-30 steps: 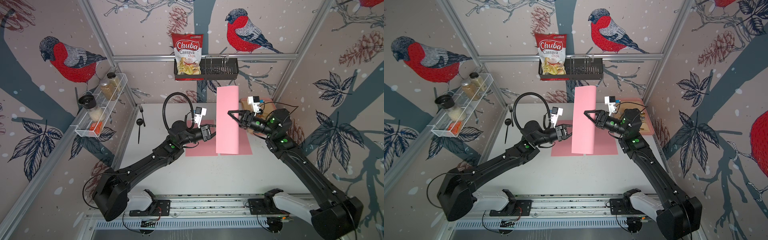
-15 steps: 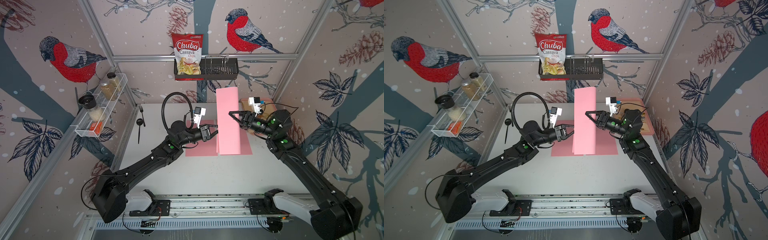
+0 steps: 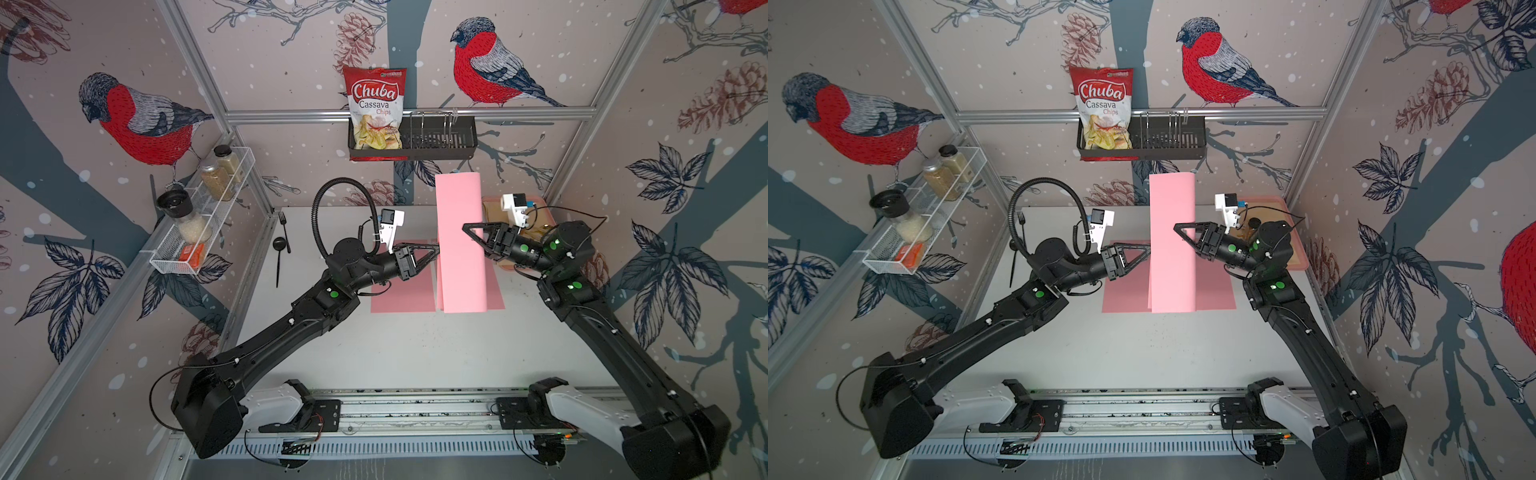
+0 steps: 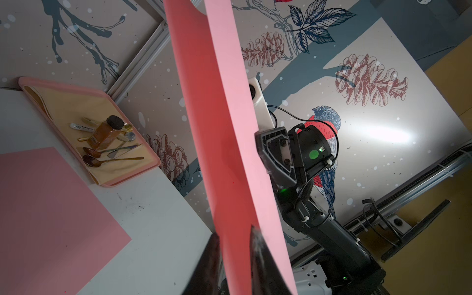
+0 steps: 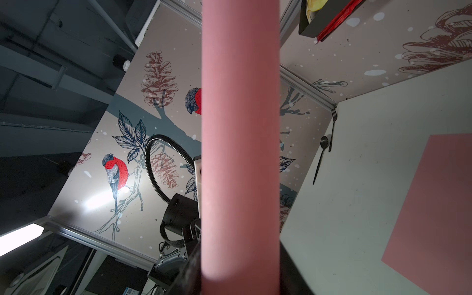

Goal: Fold the rectangular paper in half along the long edge
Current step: Fold the paper.

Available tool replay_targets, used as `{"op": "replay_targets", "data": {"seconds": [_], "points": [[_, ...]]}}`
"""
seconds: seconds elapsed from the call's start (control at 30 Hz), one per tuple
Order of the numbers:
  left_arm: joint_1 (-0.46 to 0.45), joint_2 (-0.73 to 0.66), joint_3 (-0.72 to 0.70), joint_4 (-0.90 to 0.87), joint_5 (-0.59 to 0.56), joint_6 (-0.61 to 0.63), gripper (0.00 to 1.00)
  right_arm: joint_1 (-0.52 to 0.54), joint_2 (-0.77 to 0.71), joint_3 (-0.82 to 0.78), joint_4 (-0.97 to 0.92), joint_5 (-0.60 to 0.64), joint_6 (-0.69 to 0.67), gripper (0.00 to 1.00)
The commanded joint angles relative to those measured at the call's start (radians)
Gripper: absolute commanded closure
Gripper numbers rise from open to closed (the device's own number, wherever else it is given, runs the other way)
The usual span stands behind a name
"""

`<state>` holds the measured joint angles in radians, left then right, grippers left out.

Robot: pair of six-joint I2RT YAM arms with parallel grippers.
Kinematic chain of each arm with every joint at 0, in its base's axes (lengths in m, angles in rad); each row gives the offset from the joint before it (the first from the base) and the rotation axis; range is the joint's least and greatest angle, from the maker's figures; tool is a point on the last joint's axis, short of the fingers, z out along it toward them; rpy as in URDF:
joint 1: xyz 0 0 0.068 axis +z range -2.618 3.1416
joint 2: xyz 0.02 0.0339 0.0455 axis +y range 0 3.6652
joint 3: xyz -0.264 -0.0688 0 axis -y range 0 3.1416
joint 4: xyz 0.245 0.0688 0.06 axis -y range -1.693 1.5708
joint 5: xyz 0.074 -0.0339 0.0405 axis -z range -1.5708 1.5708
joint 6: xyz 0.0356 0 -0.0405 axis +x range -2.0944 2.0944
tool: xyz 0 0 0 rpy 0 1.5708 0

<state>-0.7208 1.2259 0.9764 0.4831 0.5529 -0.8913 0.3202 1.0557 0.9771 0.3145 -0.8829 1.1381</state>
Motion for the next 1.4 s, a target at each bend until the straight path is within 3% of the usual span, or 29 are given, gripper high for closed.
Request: {"op": "replay_targets", "data": {"seconds": [0.0,0.33,1.17,1.23,1.37], "points": [[0.001,-0.015,0.011,0.009,0.006,0.009,0.77,-0.009,-0.008,-0.003,0.053,-0.014,0.016,0.62],[-0.002,-0.053,0.016,-0.031,-0.001,0.02,0.76,-0.037,-0.01,-0.023,0.058,-0.018,0.012,0.63],[-0.045,0.031,0.07,0.004,0.032,0.001,0.76,-0.02,-0.007,-0.025,0.077,-0.011,0.015,0.62],[-0.047,0.036,0.07,0.01,0.035,0.0,0.81,-0.018,-0.005,-0.022,0.073,-0.013,0.013,0.62],[-0.048,0.041,0.071,0.019,0.039,-0.003,1.0,-0.016,-0.009,-0.017,0.056,-0.017,-0.001,0.62]]}}
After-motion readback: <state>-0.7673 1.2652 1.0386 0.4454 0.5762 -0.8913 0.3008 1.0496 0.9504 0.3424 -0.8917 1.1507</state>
